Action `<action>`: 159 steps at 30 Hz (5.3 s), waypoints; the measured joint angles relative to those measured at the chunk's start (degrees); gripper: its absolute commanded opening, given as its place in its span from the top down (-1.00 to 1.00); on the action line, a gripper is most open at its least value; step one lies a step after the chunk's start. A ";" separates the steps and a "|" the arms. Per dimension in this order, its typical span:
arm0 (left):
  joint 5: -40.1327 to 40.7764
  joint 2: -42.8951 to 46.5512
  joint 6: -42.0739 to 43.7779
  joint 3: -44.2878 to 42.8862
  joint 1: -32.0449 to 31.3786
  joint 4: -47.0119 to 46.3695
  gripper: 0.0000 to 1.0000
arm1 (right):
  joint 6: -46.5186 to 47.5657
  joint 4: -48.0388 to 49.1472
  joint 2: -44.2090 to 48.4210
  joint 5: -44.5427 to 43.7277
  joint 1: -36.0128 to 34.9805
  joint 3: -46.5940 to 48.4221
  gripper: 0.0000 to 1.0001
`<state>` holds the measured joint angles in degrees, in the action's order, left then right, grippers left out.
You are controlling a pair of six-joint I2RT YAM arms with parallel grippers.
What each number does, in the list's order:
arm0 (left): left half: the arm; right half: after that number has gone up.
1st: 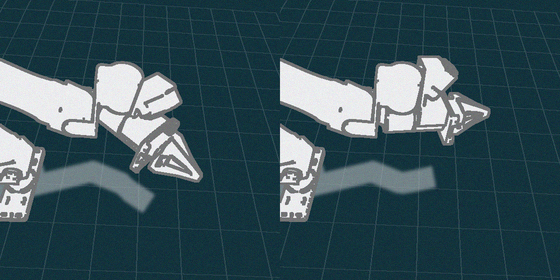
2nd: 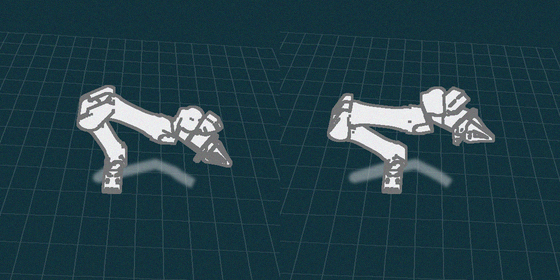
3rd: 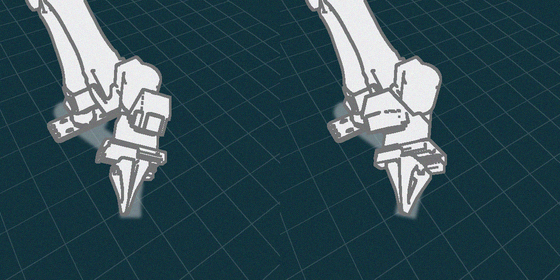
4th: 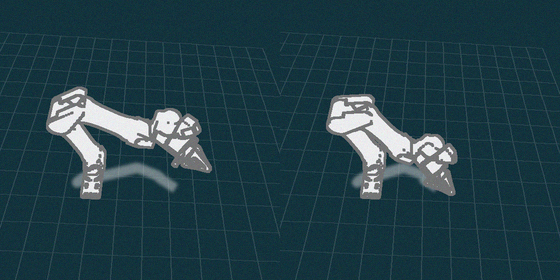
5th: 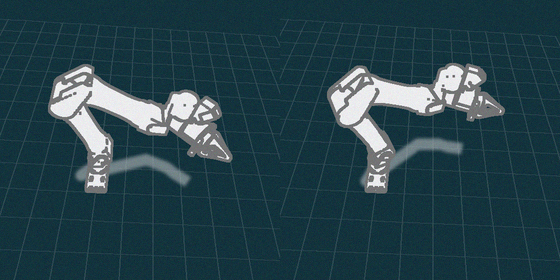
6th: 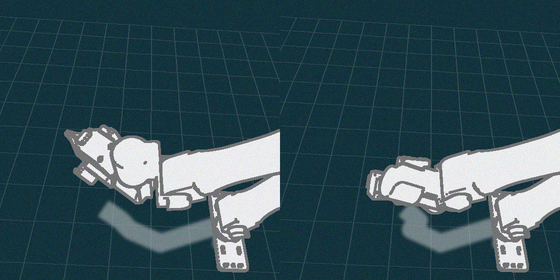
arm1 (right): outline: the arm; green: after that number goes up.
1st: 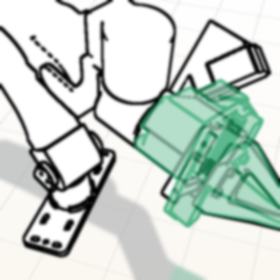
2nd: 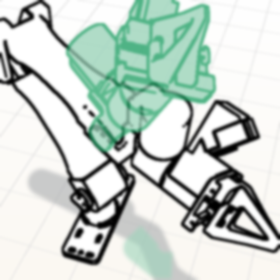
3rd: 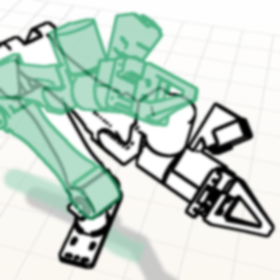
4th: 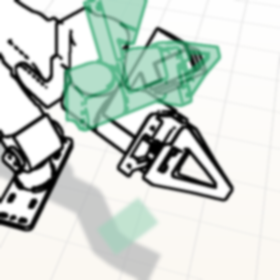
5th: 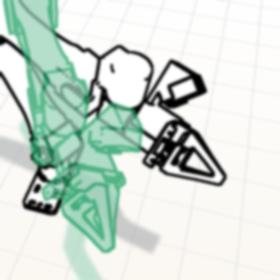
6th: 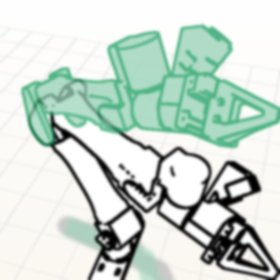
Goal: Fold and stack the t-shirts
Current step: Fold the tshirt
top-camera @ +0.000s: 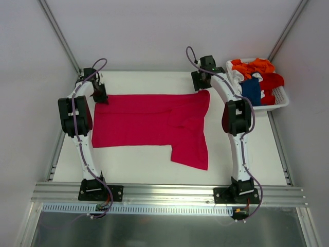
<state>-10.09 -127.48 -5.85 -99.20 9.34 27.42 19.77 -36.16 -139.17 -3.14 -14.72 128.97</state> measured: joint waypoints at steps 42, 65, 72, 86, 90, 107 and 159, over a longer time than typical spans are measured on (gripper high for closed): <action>0.17 -0.17 0.57 -0.46 -0.07 0.17 1.00 | -5.92 -7.30 -1.38 -0.94 7.63 3.69 0.89; -0.04 19.96 0.07 5.88 -3.76 0.74 -0.96 | -12.15 -8.11 26.27 11.85 2.78 -18.99 -0.83; -2.36 44.11 -14.40 29.31 0.37 0.17 -0.89 | -24.33 -2.99 44.00 15.41 1.42 -51.21 -0.83; 1.88 55.23 -36.92 53.72 11.76 1.95 -0.62 | -38.56 3.43 57.48 14.58 0.15 -75.06 -0.84; 4.28 53.92 -40.68 56.33 11.76 2.10 -0.55 | -39.91 4.94 57.48 14.16 0.15 -77.00 -0.85; 15.15 43.08 -45.83 53.90 12.52 1.01 -0.04 | -40.65 6.80 57.48 13.88 0.39 -78.23 -0.84; 11.65 49.11 -41.13 61.70 12.52 -7.17 1.00 | -43.28 0.92 65.51 5.97 -6.64 -93.81 0.99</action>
<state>1.56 -78.37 -46.98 -37.50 21.87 20.25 -23.51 -35.24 -73.67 2.83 -21.37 35.16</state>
